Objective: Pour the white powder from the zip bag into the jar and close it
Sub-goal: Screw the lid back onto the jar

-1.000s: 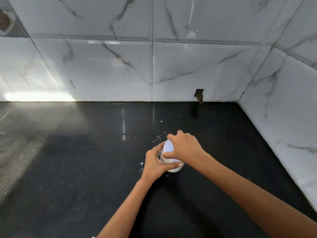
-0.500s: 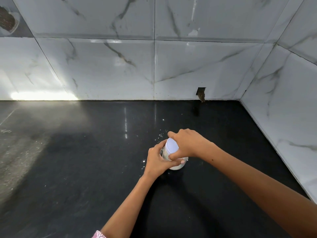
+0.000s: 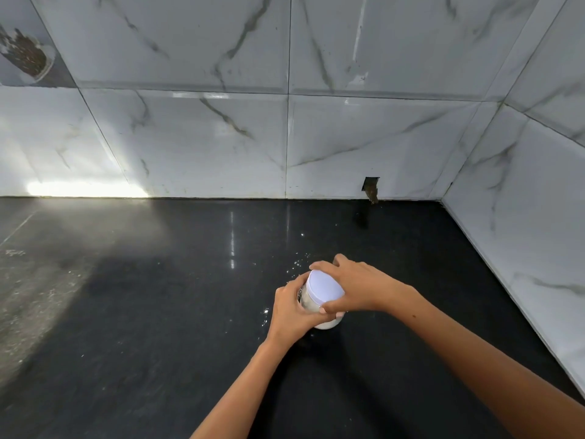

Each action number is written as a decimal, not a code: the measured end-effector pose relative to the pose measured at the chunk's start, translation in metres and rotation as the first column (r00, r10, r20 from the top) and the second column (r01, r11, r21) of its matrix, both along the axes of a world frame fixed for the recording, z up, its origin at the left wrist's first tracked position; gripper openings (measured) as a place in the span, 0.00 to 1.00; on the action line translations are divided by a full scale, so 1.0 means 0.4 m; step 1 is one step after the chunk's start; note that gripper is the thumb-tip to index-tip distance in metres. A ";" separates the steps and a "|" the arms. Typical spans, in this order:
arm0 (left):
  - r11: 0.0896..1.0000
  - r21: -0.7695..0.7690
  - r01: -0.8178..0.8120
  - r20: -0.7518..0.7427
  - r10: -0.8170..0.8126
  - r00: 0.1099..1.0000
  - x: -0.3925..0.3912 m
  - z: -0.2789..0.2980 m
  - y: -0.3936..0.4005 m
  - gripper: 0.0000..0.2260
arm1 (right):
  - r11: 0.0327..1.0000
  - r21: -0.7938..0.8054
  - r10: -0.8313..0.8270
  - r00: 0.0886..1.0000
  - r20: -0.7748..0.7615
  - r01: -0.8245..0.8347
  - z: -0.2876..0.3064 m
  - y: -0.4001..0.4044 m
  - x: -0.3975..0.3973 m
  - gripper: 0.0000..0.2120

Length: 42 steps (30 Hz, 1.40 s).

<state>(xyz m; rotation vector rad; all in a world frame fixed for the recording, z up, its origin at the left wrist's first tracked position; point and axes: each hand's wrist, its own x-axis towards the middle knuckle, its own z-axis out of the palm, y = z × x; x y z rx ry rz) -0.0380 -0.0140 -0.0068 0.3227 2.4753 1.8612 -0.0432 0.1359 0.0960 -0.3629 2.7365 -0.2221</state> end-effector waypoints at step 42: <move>0.998 0.003 -0.065 -0.002 0.065 0.998 0.006 -0.012 0.017 0.34 | 0.992 0.117 0.058 0.985 -0.164 -0.039 0.011 -0.035 -0.021 0.32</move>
